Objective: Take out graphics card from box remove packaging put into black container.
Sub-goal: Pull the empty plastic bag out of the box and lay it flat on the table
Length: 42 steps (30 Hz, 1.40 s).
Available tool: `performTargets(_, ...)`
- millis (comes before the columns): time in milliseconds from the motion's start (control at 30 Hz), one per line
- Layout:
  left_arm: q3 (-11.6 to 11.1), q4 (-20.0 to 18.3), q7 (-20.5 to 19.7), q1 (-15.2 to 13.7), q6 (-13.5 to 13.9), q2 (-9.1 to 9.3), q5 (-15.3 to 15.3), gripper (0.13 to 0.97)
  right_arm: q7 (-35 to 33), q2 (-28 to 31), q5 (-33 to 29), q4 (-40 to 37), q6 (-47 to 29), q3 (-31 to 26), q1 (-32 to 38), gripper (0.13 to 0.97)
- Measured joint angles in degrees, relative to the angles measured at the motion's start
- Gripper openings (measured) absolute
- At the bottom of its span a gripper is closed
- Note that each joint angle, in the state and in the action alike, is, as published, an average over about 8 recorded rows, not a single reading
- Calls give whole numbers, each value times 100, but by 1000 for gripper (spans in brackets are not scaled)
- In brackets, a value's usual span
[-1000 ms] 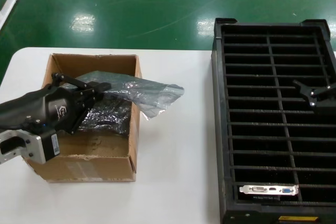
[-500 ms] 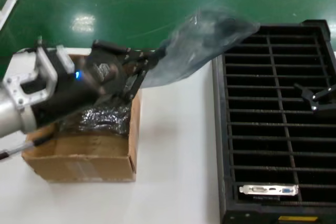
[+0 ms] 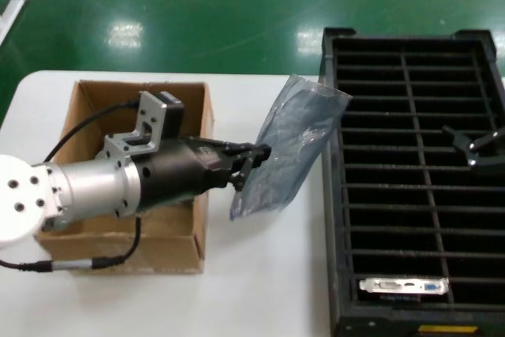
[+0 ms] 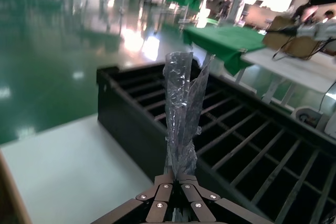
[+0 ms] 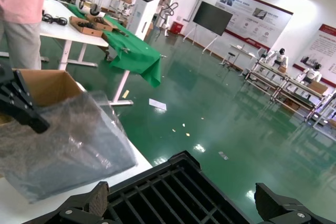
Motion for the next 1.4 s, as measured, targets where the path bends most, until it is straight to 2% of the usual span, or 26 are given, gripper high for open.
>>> performTargets(100,250,190,-761,-206,64,142,530,144,0,0,0,0,0,0,0,966)
performTargets(233,206,367,-1784,-254,317,354,1468,151,0,0,0,0,0,0,0,966)
performTargets(400,-143,449,-2944,-121,661,612,2749,189,0,0,0,0,0,0,0,966)
performTargets(533,-713,371,-3407,124,949,803,3545,226,0,0,0,0,0,0,0,966)
performTargets(633,-1264,147,-3360,328,1116,858,3854,261,0,0,0,0,0,0,0,966)
performTargets(733,-1823,-265,-3018,515,1145,776,3992,314,0,0,0,0,0,0,0,966)
performTargets(833,-2436,-817,-2505,779,1011,588,4238,367,0,0,0,0,0,0,0,966)
performTargets(900,-2887,-1220,-2092,1027,851,438,4557,393,0,0,0,0,0,0,0,966)
performTargets(1000,-3345,-1598,-1663,1325,650,313,4902,470,-16,-20,15,-4,31,-1,-19,966)
performTargets(1100,-3546,-1724,-1414,1502,533,315,4985,548,-57,-67,50,-16,104,-4,-63,966)
performTargets(1133,-3547,-1705,-1379,1525,514,344,4927,573,-77,-89,67,-21,139,-6,-84,966)
performTargets(1267,-3581,-1627,-1182,1659,407,478,4662,573,-176,-203,151,-47,316,-14,-191,966)
performTargets(1400,-3701,-1590,-873,1872,261,618,4428,671,-294,-335,251,-79,526,-23,-316,966)
